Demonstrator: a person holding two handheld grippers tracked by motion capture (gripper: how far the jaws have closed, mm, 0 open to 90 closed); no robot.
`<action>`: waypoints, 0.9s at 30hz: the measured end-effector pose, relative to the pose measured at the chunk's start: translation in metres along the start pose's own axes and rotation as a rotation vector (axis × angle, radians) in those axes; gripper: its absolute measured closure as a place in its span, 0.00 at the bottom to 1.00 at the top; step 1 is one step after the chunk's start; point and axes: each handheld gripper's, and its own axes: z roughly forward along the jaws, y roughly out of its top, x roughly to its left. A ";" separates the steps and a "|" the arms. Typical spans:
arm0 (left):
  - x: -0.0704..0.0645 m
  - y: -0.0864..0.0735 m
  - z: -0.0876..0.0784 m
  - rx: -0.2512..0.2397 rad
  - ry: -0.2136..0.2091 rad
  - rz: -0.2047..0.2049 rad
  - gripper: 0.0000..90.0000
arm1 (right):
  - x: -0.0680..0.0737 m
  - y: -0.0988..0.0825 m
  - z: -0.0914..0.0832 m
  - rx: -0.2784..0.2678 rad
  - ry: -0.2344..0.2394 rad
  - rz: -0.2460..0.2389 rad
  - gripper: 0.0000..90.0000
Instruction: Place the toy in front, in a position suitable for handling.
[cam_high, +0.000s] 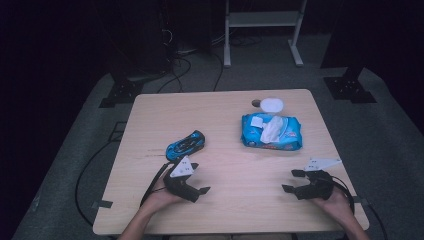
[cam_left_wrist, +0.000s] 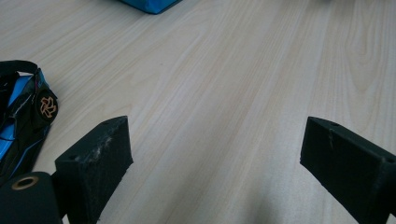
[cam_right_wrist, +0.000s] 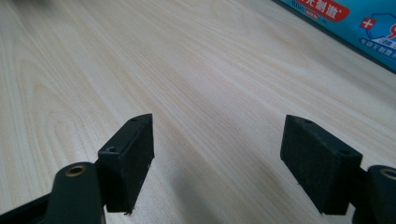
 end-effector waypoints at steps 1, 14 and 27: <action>0.000 0.000 0.001 0.008 0.002 0.002 0.09 | 0.000 0.000 0.000 -0.005 0.003 -0.003 0.28; 0.002 0.000 -0.004 -0.004 0.023 -0.005 0.09 | 0.008 0.005 -0.006 -0.047 0.019 -0.002 0.27; 0.008 0.008 -0.013 -0.011 0.062 0.000 0.09 | 0.023 0.037 -0.005 -0.070 0.077 -0.045 0.27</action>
